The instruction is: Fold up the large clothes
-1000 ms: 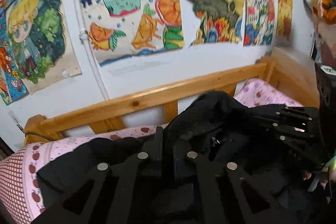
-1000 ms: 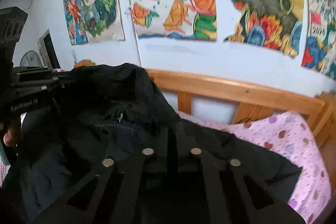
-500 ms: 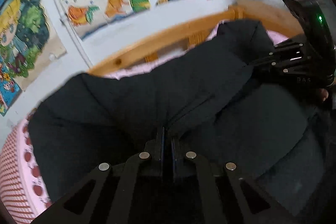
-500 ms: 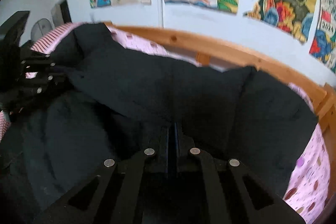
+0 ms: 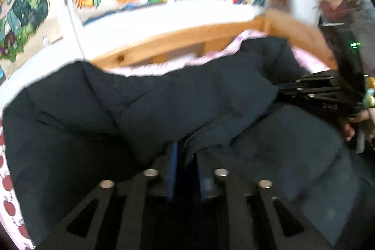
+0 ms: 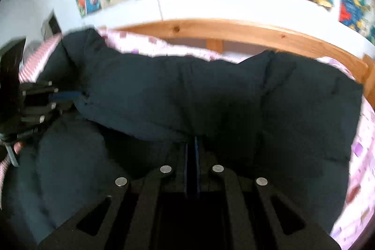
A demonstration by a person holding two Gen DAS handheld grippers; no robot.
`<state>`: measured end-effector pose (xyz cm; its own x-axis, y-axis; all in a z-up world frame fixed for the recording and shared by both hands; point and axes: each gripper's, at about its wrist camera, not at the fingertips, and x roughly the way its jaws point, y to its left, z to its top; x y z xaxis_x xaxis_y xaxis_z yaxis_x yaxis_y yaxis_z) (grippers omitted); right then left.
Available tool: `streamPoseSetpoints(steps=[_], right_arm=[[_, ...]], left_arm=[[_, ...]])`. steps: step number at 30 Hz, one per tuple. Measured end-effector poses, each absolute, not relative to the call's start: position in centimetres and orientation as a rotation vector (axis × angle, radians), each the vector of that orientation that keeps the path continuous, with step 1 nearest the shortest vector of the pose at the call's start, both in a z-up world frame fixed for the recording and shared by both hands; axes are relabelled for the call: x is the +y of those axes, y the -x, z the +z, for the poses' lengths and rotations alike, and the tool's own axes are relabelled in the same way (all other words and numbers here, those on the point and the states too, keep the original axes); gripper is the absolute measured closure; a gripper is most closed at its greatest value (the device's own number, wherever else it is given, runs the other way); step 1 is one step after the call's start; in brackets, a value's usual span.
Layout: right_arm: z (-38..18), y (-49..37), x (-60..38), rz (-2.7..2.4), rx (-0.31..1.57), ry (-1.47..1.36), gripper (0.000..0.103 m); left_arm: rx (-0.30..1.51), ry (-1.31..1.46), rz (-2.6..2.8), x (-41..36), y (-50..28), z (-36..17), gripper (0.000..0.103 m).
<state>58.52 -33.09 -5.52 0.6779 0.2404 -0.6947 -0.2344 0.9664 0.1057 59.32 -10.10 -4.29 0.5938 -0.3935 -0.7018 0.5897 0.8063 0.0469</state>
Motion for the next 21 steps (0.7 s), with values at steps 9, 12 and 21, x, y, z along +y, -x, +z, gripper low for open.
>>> streamPoseSetpoints(steps=[9,12,21], right_arm=[[0.1,-58.7,-36.1,0.234,0.564,-0.141,0.095],[-1.0,-60.7,-36.8,0.241,0.606,-0.233,0.095],[-8.7,-63.2,-33.8,0.278,0.885,-0.103,0.095]], left_arm=[[0.594,0.007,-0.597,-9.5,-60.0,2.1,0.041],[0.649,0.002,-0.564,-11.0,-62.2,1.2,0.041],[0.846,-0.357,-0.574,-14.8,-62.3,-5.7,0.050]])
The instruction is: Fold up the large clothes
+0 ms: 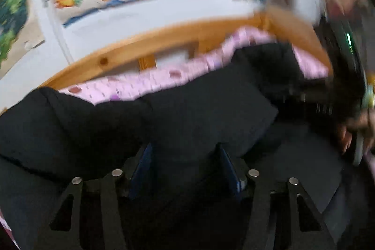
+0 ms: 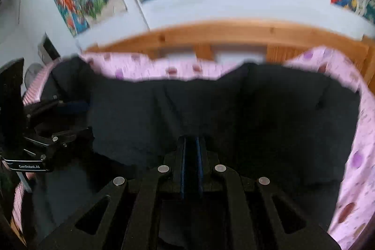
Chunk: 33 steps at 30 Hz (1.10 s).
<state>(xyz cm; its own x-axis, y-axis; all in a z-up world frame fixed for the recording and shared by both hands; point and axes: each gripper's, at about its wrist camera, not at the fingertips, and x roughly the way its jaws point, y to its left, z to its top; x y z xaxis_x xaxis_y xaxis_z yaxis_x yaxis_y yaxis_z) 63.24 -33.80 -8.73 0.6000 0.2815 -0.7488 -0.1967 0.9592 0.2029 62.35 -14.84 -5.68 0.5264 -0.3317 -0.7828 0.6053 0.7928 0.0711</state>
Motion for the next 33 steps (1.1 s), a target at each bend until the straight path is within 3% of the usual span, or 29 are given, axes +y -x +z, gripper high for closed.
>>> streamPoseSetpoints(steps=[8,15,16,17,18,19,20,28,33], right_arm=[[-11.8,-64.8,-32.5,0.267,0.937,-0.052,0.096],[-8.8,-61.3,-35.6,0.279,0.801,-0.211,0.093],[-8.0,-60.5,-35.8,0.262,0.786,-0.202,0.090],[-7.4,-59.9,-35.9,0.248,0.780,-0.193,0.073],[-6.9,-59.4,-36.0,0.238,0.778,-0.188,0.044],[-6.2,-58.7,-36.2,0.233,0.768,-0.190,0.033],[-5.2,-57.7,-36.2,0.230,0.746,-0.192,0.028],[0.7,-50.9,-36.7,0.136,0.660,-0.032,0.026],[4.3,-45.0,-34.9,0.132,0.580,0.054,0.013]], left_arm=[[0.902,-0.448,-0.514,-15.8,-63.2,-8.1,0.053],[0.777,-0.378,-0.485,-14.1,-60.6,-5.2,0.049],[0.761,-0.361,-0.455,-13.9,-60.2,-4.5,0.044],[0.746,-0.349,-0.423,-13.6,-59.8,-4.0,0.036],[0.728,-0.331,-0.384,-13.3,-59.4,-3.3,0.032],[0.702,-0.294,-0.353,-12.8,-58.7,-2.1,0.026],[0.685,-0.264,-0.344,-12.4,-58.2,-1.3,0.023],[0.576,-0.104,-0.292,-10.6,-52.5,5.2,0.007],[0.486,-0.112,-0.284,-10.5,-47.9,8.3,0.000]])
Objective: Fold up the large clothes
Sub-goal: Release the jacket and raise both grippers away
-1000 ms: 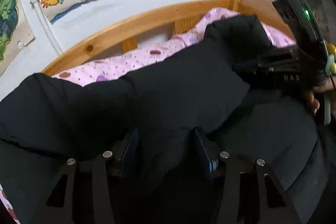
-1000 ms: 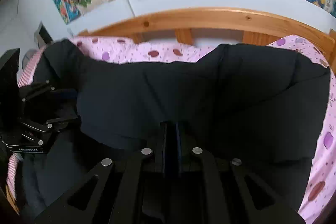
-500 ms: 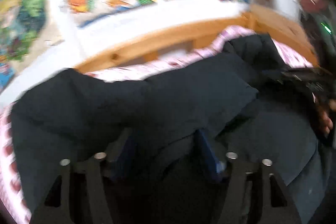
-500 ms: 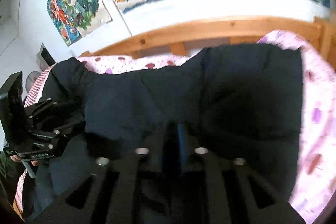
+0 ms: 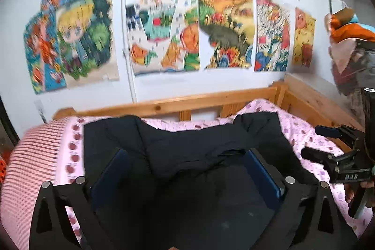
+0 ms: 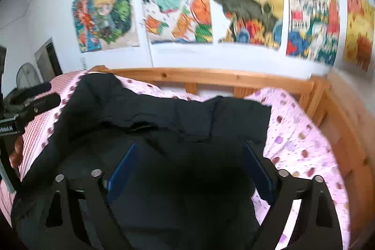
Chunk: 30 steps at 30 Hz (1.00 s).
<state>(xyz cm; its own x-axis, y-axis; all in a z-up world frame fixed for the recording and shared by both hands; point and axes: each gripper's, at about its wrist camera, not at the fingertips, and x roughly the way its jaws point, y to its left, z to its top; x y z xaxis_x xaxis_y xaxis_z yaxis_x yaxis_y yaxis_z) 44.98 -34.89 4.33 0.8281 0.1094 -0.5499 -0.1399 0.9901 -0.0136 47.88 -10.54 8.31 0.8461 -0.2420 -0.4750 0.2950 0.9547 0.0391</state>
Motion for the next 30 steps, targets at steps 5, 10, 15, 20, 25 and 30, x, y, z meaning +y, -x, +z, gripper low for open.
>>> streamPoseSetpoints(steps=[5,10,15,20,25,30], right_arm=[[7.1,-39.4,-33.6,0.169,0.537,0.074,0.008],[9.0,-34.3,-32.3,0.185,0.523,0.080,0.007],[11.3,-28.9,-31.3,0.192,0.473,0.119,0.007],[13.0,-24.5,-30.0,0.191,0.507,0.198,0.006],[14.4,-20.6,-27.9,0.173,0.517,0.317,0.006],[14.4,-17.8,-26.6,0.254,0.529,0.336,0.006]], left_arm=[[0.421,-0.126,-0.276,-10.3,-41.6,10.9,0.000],[0.375,-0.120,-0.265,-9.2,-35.5,13.1,0.000],[0.356,-0.138,-0.295,-8.2,-30.1,15.0,0.000],[0.325,-0.165,-0.313,-7.0,-24.7,15.7,0.000],[0.317,-0.168,-0.289,-6.2,-21.1,15.0,0.000],[0.348,-0.207,-0.235,-4.9,-18.7,14.2,0.000]])
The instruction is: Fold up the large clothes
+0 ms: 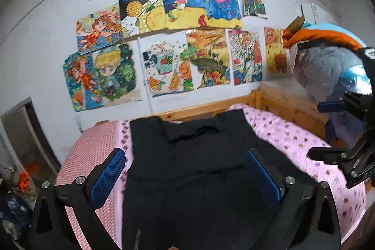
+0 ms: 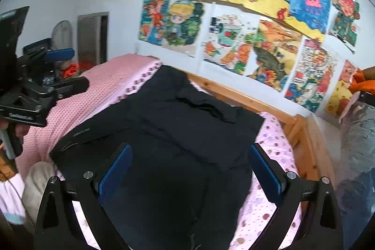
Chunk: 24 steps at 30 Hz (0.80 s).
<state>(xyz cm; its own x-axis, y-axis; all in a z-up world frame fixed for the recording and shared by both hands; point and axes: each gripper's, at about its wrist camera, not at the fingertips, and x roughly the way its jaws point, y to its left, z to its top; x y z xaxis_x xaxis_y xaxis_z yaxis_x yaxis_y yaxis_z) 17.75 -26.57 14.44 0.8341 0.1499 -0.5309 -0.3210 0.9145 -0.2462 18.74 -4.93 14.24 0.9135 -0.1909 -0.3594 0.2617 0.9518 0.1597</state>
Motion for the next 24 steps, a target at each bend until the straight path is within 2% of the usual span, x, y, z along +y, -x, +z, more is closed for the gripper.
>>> streamPoseSetpoints(steps=[11,24], right_arm=[[11.1,-16.4,-24.7,0.462,0.575,0.462,0.006],[5.8,-14.3,-25.2,0.553,0.628,0.501,0.006]], left_arm=[[0.403,-0.197,-0.090,0.7,-14.9,11.7,0.000],[0.487,-0.159,-0.131,3.6,-14.6,5.9,0.000]])
